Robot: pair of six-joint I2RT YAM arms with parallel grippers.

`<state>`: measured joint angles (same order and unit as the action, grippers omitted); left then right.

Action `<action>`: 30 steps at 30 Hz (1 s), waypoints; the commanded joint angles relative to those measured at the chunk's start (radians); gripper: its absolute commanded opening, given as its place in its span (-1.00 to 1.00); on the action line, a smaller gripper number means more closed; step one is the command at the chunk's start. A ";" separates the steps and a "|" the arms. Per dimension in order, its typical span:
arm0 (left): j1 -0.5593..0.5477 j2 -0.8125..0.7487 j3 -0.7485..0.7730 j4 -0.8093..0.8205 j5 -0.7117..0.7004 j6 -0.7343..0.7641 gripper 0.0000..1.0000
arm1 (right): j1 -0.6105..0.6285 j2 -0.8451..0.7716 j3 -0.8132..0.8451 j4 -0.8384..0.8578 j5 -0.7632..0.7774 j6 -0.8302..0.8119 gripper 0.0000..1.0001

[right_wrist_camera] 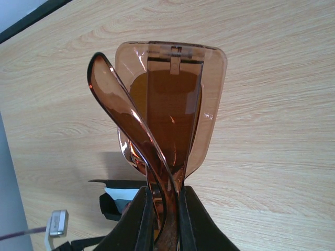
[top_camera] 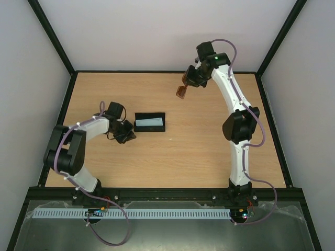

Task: Organize the sunglasses
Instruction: Adjust the sunglasses case at the center of the board.

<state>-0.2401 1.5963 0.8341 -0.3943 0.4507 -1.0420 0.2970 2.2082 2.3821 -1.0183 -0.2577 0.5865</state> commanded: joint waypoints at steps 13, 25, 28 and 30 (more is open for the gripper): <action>0.044 0.374 0.405 -0.053 -0.046 0.114 -0.96 | -0.001 0.039 -0.041 0.014 0.000 -0.043 -0.97; -0.022 0.542 0.609 -0.074 0.014 0.125 -0.96 | 0.135 0.020 -0.034 -0.074 0.071 -0.104 -0.97; -0.038 0.531 0.589 -0.072 0.017 0.122 -0.96 | 0.173 0.011 -0.032 -0.103 0.058 -0.085 -0.97; -0.042 0.507 0.552 -0.067 0.019 0.120 -0.96 | 0.201 0.007 -0.032 -0.119 0.058 -0.073 -0.97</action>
<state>-0.2665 2.1162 1.4277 -0.4282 0.4557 -0.9264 0.4541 2.2395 2.3333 -1.0397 -0.2058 0.5056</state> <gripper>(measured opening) 0.022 0.098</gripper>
